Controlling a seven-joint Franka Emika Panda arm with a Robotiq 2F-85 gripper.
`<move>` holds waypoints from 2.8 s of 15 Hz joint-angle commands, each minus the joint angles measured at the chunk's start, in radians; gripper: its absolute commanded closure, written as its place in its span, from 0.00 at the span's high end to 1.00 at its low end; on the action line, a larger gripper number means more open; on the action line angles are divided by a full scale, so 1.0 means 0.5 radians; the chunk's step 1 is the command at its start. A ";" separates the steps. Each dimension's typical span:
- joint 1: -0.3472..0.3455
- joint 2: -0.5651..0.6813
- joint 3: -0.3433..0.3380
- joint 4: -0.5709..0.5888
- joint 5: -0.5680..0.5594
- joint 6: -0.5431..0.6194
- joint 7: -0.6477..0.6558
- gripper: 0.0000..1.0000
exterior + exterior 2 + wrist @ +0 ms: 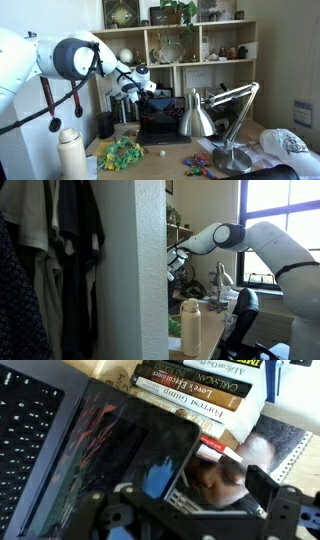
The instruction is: Open the laptop
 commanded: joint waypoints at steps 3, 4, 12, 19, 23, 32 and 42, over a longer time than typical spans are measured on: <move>0.010 0.150 0.045 0.261 -0.040 -0.064 0.045 1.00; 0.012 0.166 0.045 0.285 -0.047 -0.069 0.048 1.00; 0.025 0.161 -0.003 0.297 -0.128 -0.113 0.101 1.00; -0.047 -0.006 -0.029 0.087 -0.229 -0.164 0.204 1.00; -0.141 -0.153 -0.004 -0.115 -0.173 -0.152 0.143 1.00; -0.282 -0.621 -0.085 -0.880 -0.154 -0.186 0.011 1.00; -0.294 -1.325 0.035 -1.826 0.050 -0.102 -0.685 1.00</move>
